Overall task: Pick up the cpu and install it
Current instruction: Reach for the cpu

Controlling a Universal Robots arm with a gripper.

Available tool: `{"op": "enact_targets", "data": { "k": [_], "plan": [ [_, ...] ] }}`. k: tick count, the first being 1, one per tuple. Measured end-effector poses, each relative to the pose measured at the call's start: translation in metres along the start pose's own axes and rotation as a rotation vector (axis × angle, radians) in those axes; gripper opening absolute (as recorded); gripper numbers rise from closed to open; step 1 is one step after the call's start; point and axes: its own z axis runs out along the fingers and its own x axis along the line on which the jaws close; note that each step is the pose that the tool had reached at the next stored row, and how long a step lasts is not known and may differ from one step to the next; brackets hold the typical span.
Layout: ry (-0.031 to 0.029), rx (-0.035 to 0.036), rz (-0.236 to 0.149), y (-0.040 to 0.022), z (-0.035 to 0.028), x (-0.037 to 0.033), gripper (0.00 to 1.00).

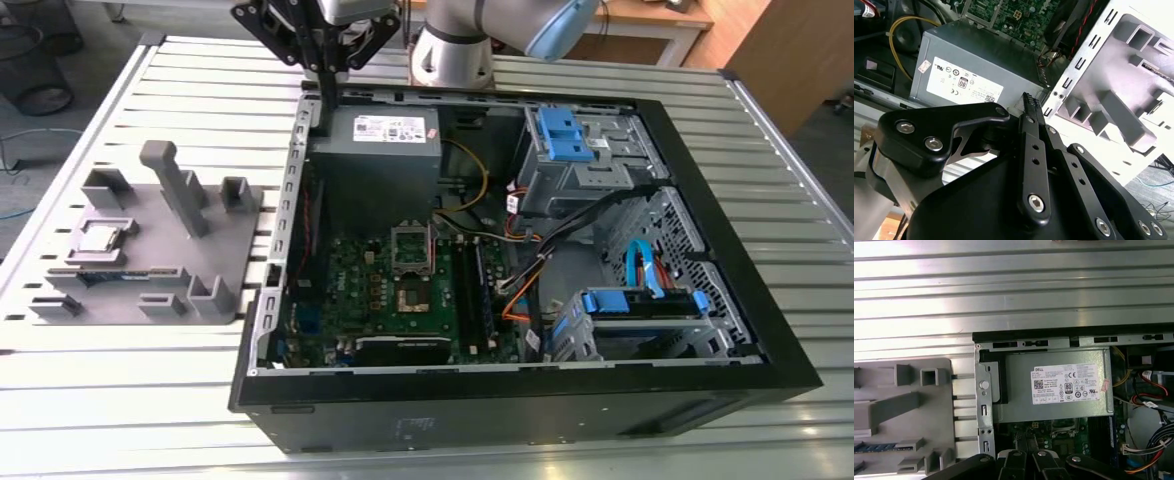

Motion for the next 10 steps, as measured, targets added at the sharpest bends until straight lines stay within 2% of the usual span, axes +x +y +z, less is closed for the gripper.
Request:
{"op": "enact_targets", "data": {
  "k": [10],
  "plan": [
    [-0.0001,0.0,0.0,-0.0004,-0.0002,0.0058,0.11]
  ]
}}
